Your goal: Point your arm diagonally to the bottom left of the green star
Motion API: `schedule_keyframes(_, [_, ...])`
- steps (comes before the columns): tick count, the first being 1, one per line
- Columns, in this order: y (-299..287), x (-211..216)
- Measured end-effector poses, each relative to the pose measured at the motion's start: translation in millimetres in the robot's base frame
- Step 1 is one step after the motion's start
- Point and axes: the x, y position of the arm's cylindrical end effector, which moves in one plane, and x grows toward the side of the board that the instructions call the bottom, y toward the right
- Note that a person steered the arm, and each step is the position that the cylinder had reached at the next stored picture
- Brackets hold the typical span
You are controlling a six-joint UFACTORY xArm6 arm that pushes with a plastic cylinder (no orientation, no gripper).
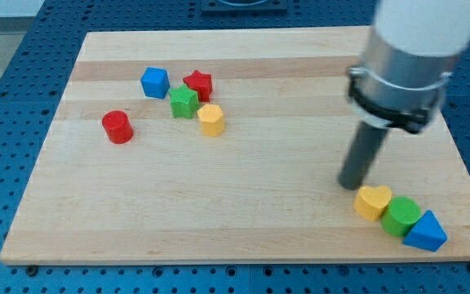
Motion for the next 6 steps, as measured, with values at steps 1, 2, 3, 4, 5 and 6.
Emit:
schedule_keyframes(1, [-44.0,-28.2])
schedule_keyframes(2, [-116.9,-34.2])
schedule_keyframes(3, [-208.4,-27.7])
schedule_keyframes(4, [-283.7,-7.0])
schedule_keyframes(5, [-321.3,-53.3])
schedule_keyframes(6, [-341.3,-83.4])
